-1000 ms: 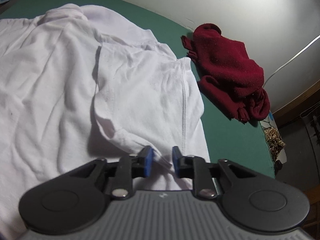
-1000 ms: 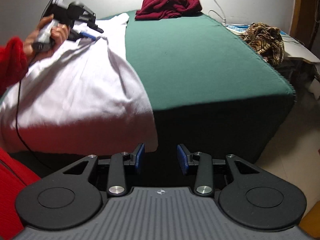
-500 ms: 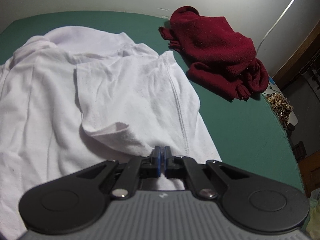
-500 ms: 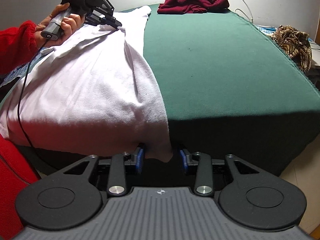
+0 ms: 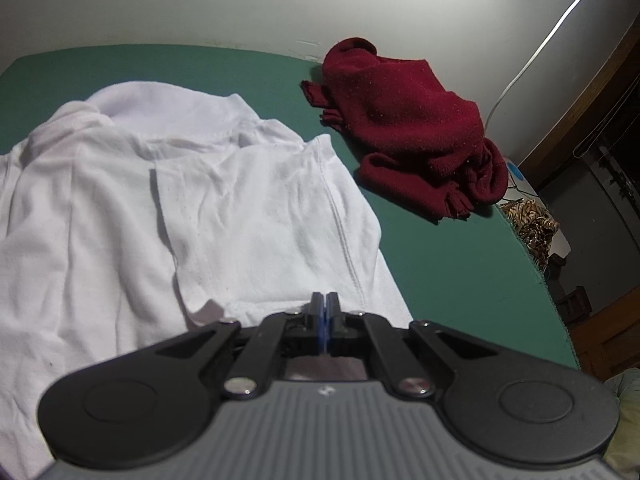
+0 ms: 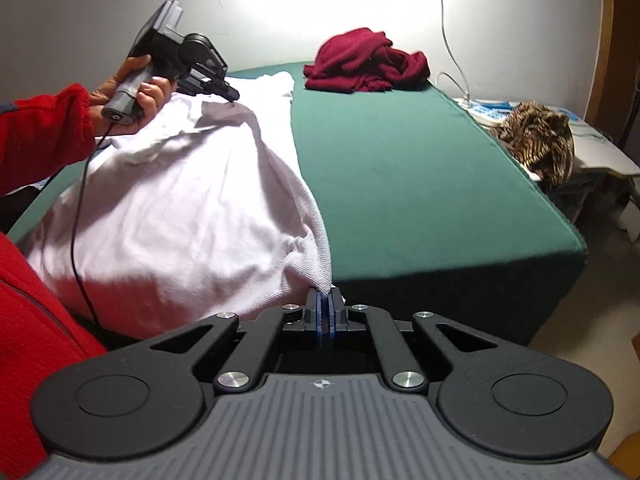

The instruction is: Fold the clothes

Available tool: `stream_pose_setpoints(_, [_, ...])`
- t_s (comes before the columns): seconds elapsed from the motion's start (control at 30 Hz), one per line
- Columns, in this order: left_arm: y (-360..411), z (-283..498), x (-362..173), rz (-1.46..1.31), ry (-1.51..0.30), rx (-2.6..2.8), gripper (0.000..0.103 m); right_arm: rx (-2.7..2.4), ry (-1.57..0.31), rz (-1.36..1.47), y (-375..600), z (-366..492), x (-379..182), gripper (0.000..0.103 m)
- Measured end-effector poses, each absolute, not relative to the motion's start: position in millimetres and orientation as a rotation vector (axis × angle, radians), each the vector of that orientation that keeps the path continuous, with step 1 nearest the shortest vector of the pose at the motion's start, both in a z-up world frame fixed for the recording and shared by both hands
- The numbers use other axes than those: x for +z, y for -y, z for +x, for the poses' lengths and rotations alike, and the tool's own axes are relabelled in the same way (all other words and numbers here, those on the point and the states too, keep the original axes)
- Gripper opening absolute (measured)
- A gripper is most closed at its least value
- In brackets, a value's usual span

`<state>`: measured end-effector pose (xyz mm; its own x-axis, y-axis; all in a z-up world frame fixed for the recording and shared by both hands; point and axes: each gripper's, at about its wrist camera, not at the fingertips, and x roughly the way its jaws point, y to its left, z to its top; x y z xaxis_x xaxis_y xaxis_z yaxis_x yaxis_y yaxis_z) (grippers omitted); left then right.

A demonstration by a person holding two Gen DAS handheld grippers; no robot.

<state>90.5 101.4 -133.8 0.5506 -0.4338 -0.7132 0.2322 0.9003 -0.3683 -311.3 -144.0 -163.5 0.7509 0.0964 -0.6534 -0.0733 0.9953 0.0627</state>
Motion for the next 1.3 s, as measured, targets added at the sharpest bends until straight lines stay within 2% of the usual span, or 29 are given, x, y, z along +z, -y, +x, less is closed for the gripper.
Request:
stream_pose_setpoints(0.37, [-118, 80, -123, -0.01, -0.823, -0.34, 0.0, 0.184, -0.774, -0.18, 104, -309, -171, 0.004])
stream_pose_setpoints(0.53, [-124, 70, -132, -0.014, -0.867, -0.407, 0.0, 0.192, -0.794, -0.204, 92, -306, -178, 0.004])
stream_pose_setpoints(0.73, [-109, 42, -145, 0.174, -0.815, -0.428, 0.008, 0.127, -0.806, -0.21, 93, -304, -182, 0.004])
stream_pose_setpoints(0.8, [-106, 37, -151, 0.256, -0.79, -0.436, 0.018, 0.117, -0.801, -0.191, 94, -304, -181, 0.004])
stream_pose_setpoints(0.93, [-106, 31, -160, 0.351, -0.763, -0.456, 0.024, 0.118, -0.803, -0.185, 91, -303, -183, 0.004])
stream_pose_setpoints(1.07, [-112, 35, -164, 0.323, -0.747, -0.448, 0.045, 0.121, -0.804, -0.17, 88, -302, -185, 0.004])
stream_pose_setpoints(1.1, [-111, 37, -166, 0.319, -0.752, -0.447, 0.046, 0.119, -0.805, -0.168, 88, -302, -186, 0.004])
stream_pose_setpoints(1.17, [-109, 41, -169, 0.31, -0.757, -0.446, 0.043, 0.117, -0.807, -0.163, 87, -300, -186, 0.004])
stream_pose_setpoints(1.23, [-107, 43, -171, 0.296, -0.753, -0.445, 0.029, 0.115, -0.805, -0.158, 87, -300, -185, 0.004])
stream_pose_setpoints(1.27, [-107, 45, -171, 0.283, -0.757, -0.451, 0.015, 0.113, -0.803, -0.157, 87, -300, -185, 0.004])
stream_pose_setpoints(1.3, [-108, 46, -170, 0.269, -0.762, -0.457, 0.009, 0.111, -0.801, -0.155, 87, -300, -184, 0.004])
